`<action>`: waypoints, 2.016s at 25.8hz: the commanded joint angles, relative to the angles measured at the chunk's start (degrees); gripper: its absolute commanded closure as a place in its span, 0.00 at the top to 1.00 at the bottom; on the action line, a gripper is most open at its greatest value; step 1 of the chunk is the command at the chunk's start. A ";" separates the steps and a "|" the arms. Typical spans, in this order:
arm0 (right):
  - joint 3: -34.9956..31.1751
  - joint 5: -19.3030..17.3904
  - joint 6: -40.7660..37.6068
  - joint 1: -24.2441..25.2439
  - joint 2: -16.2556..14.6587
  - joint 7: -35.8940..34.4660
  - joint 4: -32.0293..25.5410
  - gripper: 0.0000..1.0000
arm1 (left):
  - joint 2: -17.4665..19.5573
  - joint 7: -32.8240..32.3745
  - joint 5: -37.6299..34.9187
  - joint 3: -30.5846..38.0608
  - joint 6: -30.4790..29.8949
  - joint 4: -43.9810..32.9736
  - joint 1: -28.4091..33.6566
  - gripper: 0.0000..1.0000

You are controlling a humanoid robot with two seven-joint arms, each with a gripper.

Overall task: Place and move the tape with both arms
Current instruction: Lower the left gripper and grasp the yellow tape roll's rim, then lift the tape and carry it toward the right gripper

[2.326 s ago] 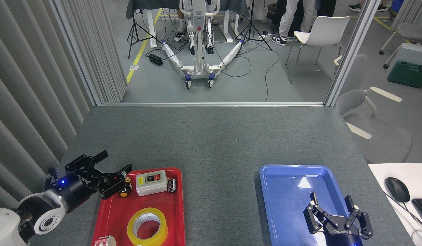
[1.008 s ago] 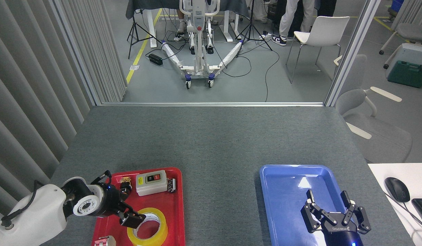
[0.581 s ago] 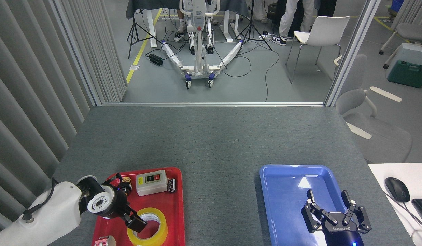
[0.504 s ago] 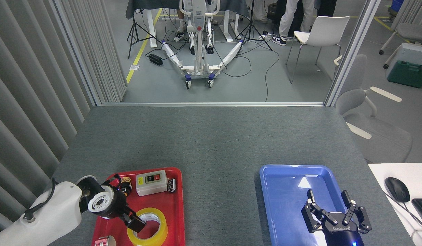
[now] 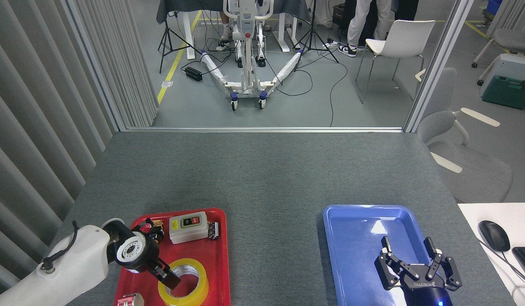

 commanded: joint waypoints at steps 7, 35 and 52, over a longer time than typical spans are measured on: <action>0.00 -0.09 0.03 -0.17 -0.05 0.01 0.05 1.00 | -1.13 -5.49 -0.12 -0.02 2.60 0.39 0.01 0.65; -0.18 -0.09 0.21 -0.70 -0.32 0.01 0.32 1.00 | -8.25 -3.82 12.53 22.39 -27.73 2.59 0.62 0.00; -0.35 -1.05 0.30 -0.52 0.04 0.01 0.40 1.00 | -30.75 16.74 26.33 33.81 -33.97 13.84 13.98 0.00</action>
